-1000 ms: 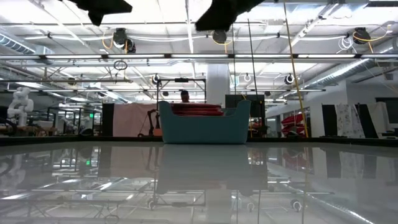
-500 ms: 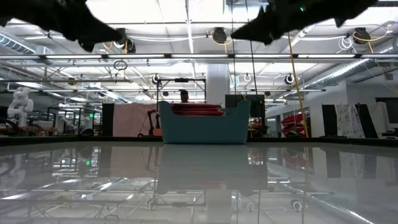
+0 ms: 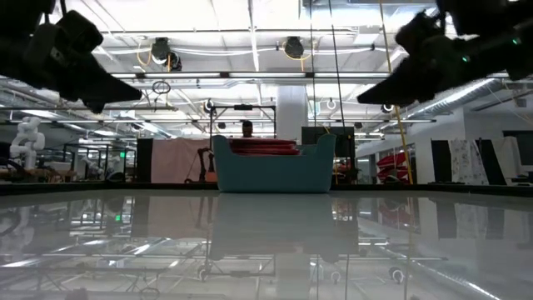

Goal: Sort popcorn bags into baskets
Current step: Return to Home Position

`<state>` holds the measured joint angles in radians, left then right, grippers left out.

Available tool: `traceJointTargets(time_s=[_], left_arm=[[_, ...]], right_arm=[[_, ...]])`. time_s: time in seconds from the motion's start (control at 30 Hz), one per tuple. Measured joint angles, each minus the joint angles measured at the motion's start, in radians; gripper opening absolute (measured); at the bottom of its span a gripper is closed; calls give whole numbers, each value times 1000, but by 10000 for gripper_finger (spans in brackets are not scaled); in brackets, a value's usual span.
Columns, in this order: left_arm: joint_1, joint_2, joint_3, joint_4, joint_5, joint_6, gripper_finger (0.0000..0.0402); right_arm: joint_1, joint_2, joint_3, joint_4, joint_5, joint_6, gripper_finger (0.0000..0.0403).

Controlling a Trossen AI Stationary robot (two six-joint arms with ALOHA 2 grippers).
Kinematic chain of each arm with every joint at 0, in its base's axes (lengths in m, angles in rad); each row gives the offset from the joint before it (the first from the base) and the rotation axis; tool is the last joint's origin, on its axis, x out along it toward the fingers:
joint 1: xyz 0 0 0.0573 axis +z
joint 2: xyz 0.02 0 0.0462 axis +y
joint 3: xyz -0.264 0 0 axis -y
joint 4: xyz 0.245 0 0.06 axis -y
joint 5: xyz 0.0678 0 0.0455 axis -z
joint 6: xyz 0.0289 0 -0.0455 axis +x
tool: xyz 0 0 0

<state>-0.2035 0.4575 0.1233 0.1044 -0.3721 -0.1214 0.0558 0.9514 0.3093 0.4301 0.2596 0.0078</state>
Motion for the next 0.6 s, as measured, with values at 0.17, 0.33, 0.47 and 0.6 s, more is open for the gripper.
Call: traceJointTargets(time_s=[0.17, 0.33, 0.47, 0.6], left_arm=[[0, -46, -41, -4, 0, 9, 4], [2, -80, -50, -17, 1, 52, 4], [24, -109, -51, -34, 4, 60, 4], [41, -139, -51, -56, 5, 64, 6]], right_arm=[[-1, -88, -155, 134, -53, 7, 0], [-1, -200, -251, 156, -56, 7, 0], [-1, -299, -289, 131, -78, 10, 0], [-1, -386, -290, 17, -79, 6, 0]])
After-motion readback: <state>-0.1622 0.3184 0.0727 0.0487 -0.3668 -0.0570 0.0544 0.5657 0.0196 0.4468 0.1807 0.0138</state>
